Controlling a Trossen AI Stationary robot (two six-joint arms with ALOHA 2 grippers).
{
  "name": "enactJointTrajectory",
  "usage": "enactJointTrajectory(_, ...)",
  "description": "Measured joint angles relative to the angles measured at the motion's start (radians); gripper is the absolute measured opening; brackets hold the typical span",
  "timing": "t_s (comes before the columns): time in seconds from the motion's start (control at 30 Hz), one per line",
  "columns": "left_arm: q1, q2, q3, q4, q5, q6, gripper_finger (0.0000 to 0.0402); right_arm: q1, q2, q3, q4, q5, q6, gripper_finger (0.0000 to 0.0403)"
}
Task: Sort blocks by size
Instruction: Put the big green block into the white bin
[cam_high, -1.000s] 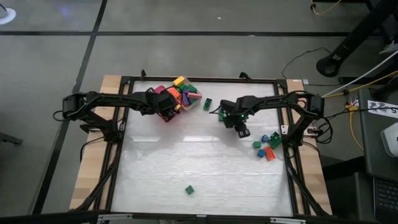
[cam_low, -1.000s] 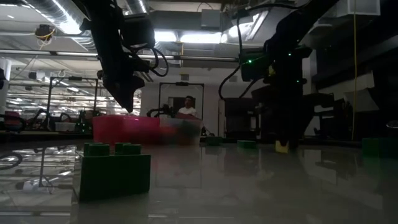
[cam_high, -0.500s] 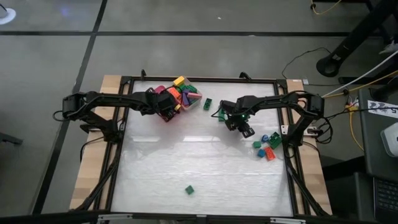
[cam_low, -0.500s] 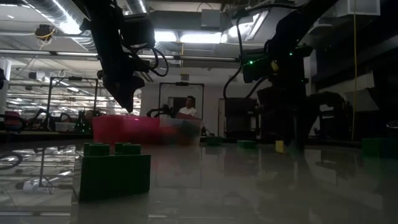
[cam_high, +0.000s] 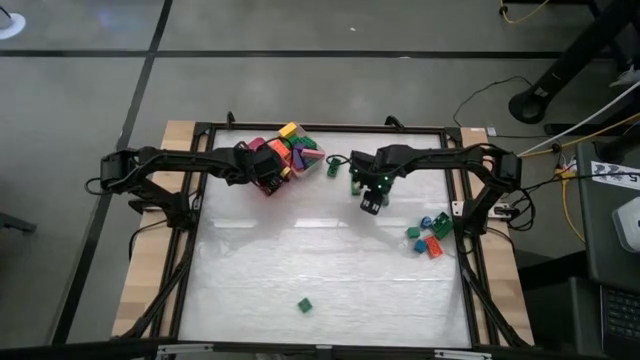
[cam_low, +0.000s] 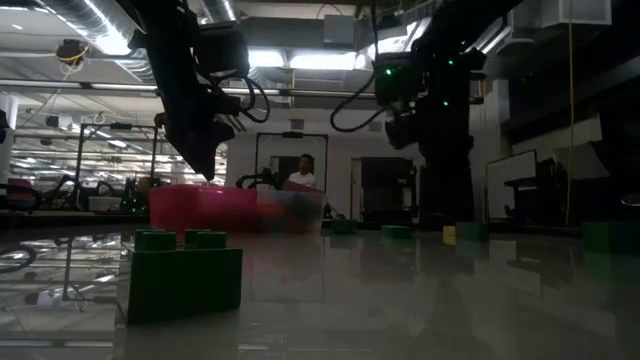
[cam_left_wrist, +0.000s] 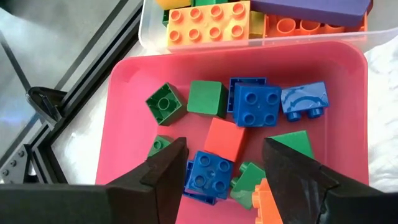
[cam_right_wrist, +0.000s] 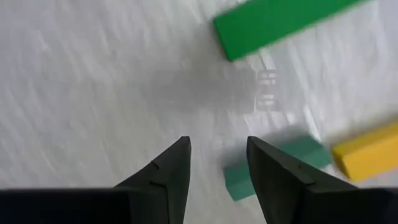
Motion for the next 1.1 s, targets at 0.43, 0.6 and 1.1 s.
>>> enactJointTrajectory(0.43,0.000,0.000,0.000,0.000,0.000,0.009,0.0193,-0.001,0.000,-0.080,-0.010,0.080,0.286,0.0156)
enactJointTrajectory(0.6,0.000,0.000,0.000,0.000,0.000,0.023,0.0193,-0.001,0.000,-0.080,-0.030,0.117,0.371,0.0156)
enactJointTrajectory(1.1,0.000,-0.001,-0.005,-0.006,0.000,0.065,0.0193,-0.001,0.000,-0.080,-0.029,0.194,0.495,0.0156)
